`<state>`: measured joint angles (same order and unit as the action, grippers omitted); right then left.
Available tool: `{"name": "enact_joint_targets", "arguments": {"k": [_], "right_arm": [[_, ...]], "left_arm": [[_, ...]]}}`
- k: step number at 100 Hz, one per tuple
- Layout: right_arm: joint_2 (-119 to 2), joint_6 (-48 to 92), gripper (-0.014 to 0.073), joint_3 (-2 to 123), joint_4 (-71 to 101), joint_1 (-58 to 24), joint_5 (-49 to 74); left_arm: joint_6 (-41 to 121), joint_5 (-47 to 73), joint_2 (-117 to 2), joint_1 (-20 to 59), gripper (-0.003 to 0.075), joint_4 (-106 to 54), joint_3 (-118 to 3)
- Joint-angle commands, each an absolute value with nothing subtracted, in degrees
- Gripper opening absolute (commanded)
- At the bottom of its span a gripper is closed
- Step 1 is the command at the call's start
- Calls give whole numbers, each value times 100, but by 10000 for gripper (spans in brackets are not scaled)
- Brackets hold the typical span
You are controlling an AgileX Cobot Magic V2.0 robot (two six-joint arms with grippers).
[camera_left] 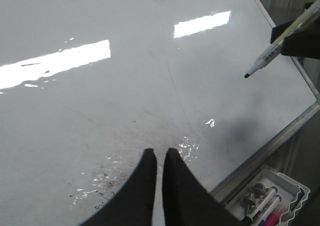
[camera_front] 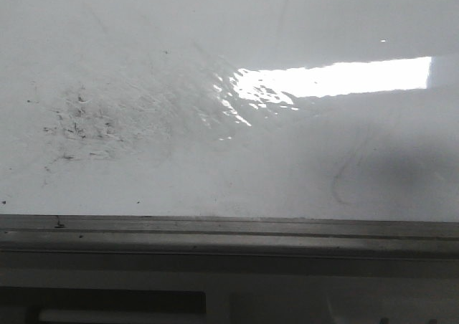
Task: Write number 8 on whiteboard
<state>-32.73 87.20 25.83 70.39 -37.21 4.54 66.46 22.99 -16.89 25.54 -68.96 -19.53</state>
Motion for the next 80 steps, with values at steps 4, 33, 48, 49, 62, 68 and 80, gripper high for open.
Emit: {"name": "enact_joint_targets", "arguments": {"k": [4,33,48,49,62,68,80], "right_arm": [[-3659,8759,-43,2955,7022,-3711,-86],[-4039,8759,-43,2967,7169,-3711,-895],[-4152,8759,-44,2967,7169,-3711,-1127],[-4152,8759,-44,2967,7169,-3711,-1127],[-4158,8759,-43,2976,7169,-3711,-1021],[-4102,8759,-44,2992,7169,-3711,-939],[-4003,8759,-44,3004,7169,-3711,-845]], "left_arm": [[6581,2116,-1723,2543,-20,-7199,-2083],[6581,2205,-1723,2543,-20,-7199,-2083],[6581,2205,-1723,2543,-20,-7199,-2083],[6592,2205,-1723,2543,-20,-7199,-2083],[6592,2183,-1723,2543,-20,-7189,-2083],[6592,2183,-1723,2543,-20,-7189,-2083],[6592,2183,-1723,2543,-20,-7189,-2083]]}}
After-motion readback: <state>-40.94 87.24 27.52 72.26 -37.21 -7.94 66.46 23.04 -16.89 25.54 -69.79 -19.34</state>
